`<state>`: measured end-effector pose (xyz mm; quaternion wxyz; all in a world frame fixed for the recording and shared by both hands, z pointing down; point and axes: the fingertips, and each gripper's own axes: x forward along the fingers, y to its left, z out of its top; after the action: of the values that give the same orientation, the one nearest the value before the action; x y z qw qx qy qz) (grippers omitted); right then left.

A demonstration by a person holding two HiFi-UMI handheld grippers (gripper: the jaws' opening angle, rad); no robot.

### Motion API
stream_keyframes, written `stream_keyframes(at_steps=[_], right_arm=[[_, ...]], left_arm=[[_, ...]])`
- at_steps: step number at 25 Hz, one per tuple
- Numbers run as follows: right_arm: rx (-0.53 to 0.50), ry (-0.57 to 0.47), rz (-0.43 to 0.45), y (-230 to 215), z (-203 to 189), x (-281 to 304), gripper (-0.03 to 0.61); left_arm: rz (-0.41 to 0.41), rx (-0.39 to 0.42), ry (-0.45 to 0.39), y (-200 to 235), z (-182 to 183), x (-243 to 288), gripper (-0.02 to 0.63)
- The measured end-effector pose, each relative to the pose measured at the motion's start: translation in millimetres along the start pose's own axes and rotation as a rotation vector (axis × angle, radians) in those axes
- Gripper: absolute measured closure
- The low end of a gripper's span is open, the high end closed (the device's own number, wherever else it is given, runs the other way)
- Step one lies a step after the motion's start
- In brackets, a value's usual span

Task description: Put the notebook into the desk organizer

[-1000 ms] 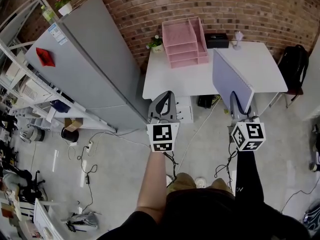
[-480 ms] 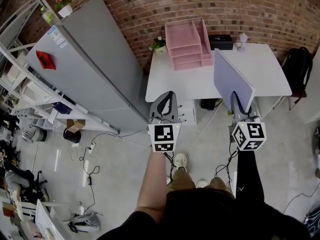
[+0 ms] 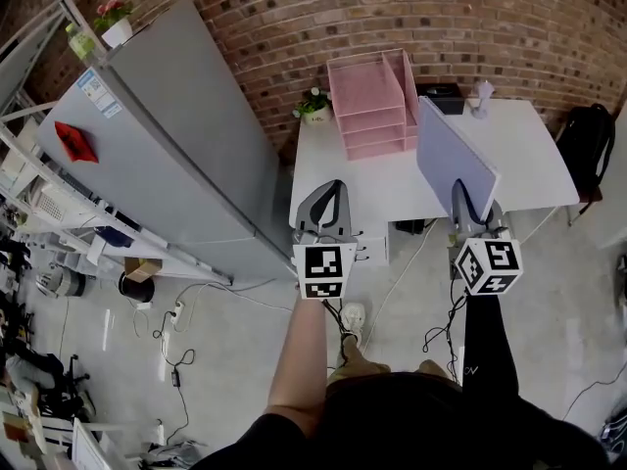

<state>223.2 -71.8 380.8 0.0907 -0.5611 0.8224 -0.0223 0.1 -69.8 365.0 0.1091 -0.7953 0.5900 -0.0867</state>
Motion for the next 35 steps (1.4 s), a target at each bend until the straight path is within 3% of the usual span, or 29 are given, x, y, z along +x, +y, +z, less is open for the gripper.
stream_keyframes(at_steps=[5, 18, 27, 35], right_arm=[[0.005, 0.001, -0.045, 5, -5, 57, 0.548], [0.062, 0.001, -0.166, 16, -29, 188, 0.548], [0.095, 0.026, -0.213, 29, -55, 223, 0.548], [0.129, 0.008, -0.198, 44, -51, 242, 0.548]], left_arm=[[-0.018, 0.014, -0.035, 42, 0, 55, 0.606], [-0.180, 0.008, -0.059, 121, -27, 179, 0.606], [-0.229, -0.018, -0.044, 152, -55, 209, 0.606], [-0.244, -0.039, -0.047, 164, -62, 212, 0.606]])
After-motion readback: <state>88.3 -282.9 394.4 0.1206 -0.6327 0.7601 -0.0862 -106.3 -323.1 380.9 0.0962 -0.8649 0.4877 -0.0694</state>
